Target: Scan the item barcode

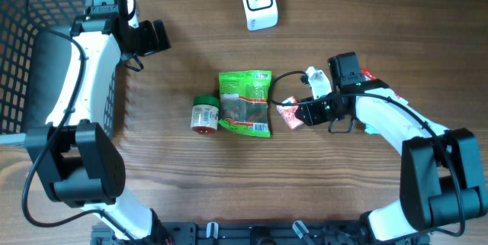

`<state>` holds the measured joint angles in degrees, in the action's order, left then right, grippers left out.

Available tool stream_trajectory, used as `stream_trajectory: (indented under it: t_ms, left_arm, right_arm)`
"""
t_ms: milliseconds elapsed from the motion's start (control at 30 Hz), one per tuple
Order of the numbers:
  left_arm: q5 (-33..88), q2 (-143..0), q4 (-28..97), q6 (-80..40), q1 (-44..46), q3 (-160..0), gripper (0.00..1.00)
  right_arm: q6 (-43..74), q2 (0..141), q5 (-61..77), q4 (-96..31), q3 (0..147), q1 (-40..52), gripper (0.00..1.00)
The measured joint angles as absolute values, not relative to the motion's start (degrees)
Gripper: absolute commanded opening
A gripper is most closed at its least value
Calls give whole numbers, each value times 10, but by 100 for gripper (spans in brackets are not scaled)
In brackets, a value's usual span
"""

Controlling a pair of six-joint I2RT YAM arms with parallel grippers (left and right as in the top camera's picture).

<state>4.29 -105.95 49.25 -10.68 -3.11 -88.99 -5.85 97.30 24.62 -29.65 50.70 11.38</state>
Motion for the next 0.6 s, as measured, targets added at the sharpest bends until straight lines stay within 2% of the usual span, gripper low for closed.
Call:
stream_trajectory:
  t_ms: [267, 400, 600]
  left_arm:
    - [43, -1060, 493, -107, -31, -890, 100]
    - [43, -1060, 493, -107, -31, -890, 100]
    - [43, -1060, 493, -107, -31, -890, 100]
  right_arm:
    - [-51, 973, 296, -314, 507, 114, 34]
    - [-23, 973, 277, -252, 506, 114, 44]
    - [-3, 973, 265, -236, 498, 114, 36]
